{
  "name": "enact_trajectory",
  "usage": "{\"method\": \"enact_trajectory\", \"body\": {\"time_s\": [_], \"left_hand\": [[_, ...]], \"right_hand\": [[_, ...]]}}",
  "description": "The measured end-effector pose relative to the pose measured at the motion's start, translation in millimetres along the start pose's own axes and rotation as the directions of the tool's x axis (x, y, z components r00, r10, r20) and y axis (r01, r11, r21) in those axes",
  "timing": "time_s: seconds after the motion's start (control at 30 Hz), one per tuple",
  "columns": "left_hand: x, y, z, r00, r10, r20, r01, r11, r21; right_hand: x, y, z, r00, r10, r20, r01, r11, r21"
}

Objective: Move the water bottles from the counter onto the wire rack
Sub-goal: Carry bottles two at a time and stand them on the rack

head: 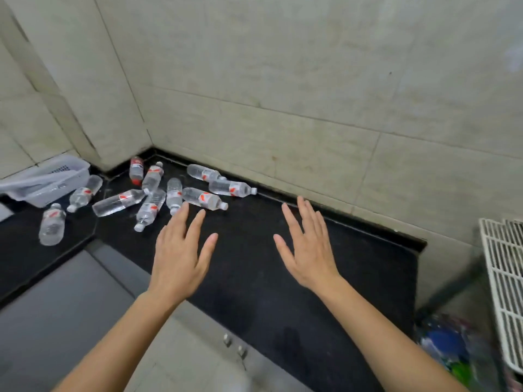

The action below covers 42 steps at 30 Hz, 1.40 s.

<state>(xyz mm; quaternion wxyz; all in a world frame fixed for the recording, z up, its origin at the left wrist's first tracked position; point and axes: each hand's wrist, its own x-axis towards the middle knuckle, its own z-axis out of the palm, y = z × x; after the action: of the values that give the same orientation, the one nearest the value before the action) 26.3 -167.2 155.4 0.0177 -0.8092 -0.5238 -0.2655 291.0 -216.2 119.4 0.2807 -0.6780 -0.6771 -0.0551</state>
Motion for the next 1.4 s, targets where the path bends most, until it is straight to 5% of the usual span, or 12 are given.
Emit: {"method": "enact_trajectory", "body": {"time_s": [0.4,0.77,0.93,1.17,1.33,1.4], "left_hand": [[40.6,-155.9,17.2,0.994,-0.082,0.075,0.079,0.996,0.045],[188.9,-291.6,92.7,0.945,-0.204,0.255,0.159,0.969,0.187],[225.2,-328.4,148.9,0.883,-0.144,0.448,0.066,0.981,0.185],[256.9,-372.6,234.1,0.688,0.026,0.726,-0.235,0.954,0.189],[273.4,-398.4,283.0,0.48,0.159,0.863,-0.572,0.803,0.17],[274.3,-406.3,293.8,0.481,0.211,0.851,-0.62,0.768,0.16]], "right_hand": [[114.3,-99.0,133.5,0.976,-0.159,0.147,0.148,0.986,0.077],[265.1,-106.3,282.0,0.966,-0.137,0.221,0.092,0.975,0.2],[295.8,-79.3,330.8,0.907,0.029,0.419,-0.067,0.995,0.074],[298.1,-49.7,381.4,0.711,0.33,0.621,-0.326,0.937,-0.124],[289.3,-45.2,411.1,0.577,0.44,0.688,-0.483,0.863,-0.147],[280.6,-50.4,422.9,0.579,0.467,0.669,-0.498,0.852,-0.164]]}}
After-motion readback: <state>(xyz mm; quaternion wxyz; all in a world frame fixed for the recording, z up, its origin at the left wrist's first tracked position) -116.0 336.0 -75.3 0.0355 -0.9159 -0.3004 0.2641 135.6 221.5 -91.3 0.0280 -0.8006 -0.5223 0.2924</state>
